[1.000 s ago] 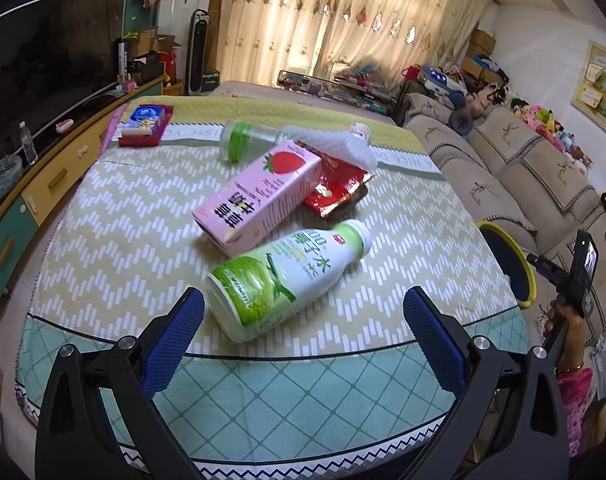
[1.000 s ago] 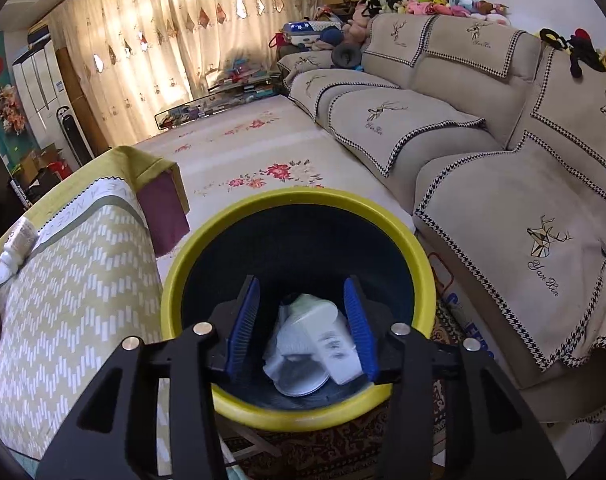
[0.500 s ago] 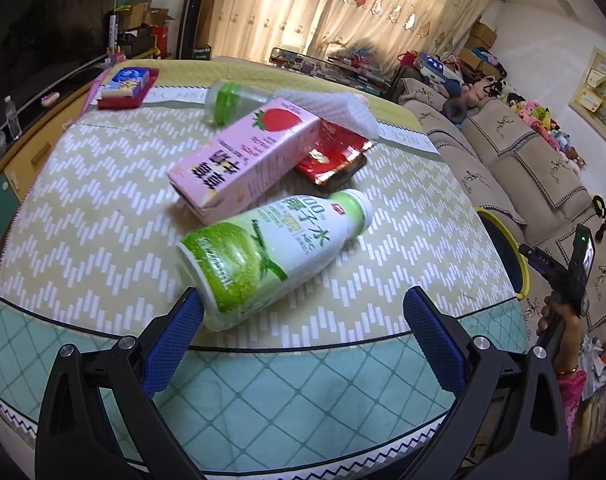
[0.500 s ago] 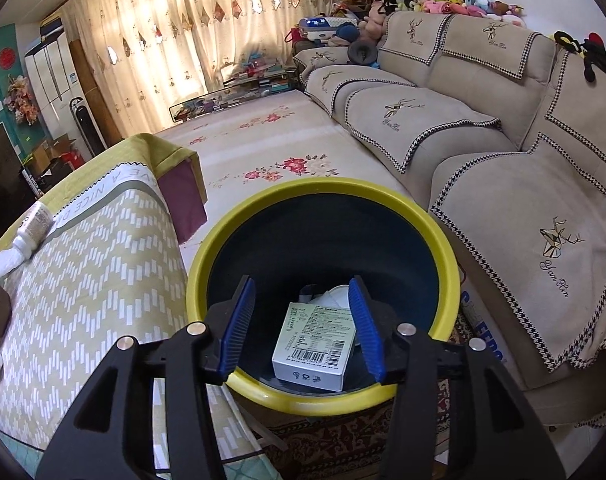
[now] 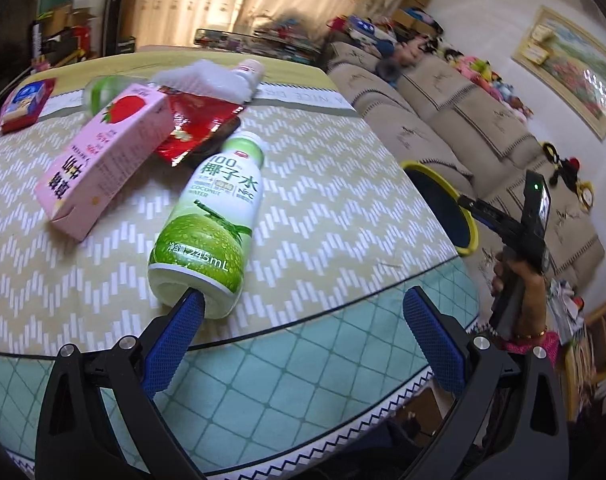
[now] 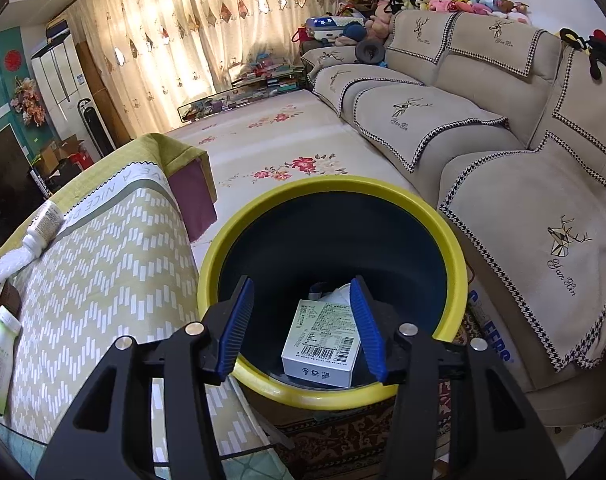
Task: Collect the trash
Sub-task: 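Move the left gripper to the coconut water bottle and grasp it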
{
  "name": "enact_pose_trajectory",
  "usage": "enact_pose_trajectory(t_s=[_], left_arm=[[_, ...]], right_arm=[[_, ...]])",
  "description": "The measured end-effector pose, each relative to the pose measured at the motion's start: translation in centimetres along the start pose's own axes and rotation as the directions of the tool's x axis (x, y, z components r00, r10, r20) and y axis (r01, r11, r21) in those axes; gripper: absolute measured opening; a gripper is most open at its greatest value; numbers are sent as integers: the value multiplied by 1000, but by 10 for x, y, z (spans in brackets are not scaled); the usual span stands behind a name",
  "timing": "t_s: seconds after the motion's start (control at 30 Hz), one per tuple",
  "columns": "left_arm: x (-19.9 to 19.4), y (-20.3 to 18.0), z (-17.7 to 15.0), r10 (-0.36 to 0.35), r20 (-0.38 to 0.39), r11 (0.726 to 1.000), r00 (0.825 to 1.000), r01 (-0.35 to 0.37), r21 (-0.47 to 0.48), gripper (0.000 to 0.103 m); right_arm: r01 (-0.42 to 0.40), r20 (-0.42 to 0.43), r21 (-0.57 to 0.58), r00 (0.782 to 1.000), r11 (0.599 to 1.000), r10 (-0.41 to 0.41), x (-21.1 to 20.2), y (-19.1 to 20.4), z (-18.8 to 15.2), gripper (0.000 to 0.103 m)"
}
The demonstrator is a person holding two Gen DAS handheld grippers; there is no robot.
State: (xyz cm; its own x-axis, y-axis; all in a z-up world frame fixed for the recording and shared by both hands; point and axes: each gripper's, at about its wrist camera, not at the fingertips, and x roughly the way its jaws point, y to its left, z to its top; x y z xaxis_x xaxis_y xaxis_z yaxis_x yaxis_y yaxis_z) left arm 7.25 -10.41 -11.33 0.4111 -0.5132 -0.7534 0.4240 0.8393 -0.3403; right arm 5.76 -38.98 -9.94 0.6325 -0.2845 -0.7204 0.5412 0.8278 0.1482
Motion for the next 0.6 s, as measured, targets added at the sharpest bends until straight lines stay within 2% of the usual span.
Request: enact_pose_trajectory(t_s=[0.07, 0.17, 0.27, 0.37, 0.4, 0.47, 0.6], left_arm=[[-2, -3, 0, 27, -17, 999, 999, -27, 18, 97], [-11, -3, 0, 106, -48, 993, 993, -104, 55, 97], [-20, 2, 7, 171, -33, 982, 985, -167, 89, 97], [-15, 6, 23, 246, -17, 962, 969, -242, 130, 97], [-11, 7, 28, 254, -16, 956, 967, -249, 153, 97], [0, 7, 37, 263, -27, 950, 964, -255, 178, 91], [31, 11, 52, 246, -99, 953, 964, -222, 204, 79]], right_arm=[[-2, 0, 3, 1000, 1000, 2, 0, -2, 0, 48], [-4, -3, 8, 1000, 1000, 4, 1, -4, 0, 49], [-10, -7, 8, 1000, 1000, 10, 3, -3, 0, 49], [-19, -11, 3, 1000, 1000, 19, 4, 1, -1, 50], [-24, -13, 0, 1000, 1000, 24, 4, 3, -2, 50], [-29, -14, -5, 999, 1000, 29, 3, 6, -4, 50], [-33, -25, -8, 999, 999, 33, 4, 8, -7, 51]])
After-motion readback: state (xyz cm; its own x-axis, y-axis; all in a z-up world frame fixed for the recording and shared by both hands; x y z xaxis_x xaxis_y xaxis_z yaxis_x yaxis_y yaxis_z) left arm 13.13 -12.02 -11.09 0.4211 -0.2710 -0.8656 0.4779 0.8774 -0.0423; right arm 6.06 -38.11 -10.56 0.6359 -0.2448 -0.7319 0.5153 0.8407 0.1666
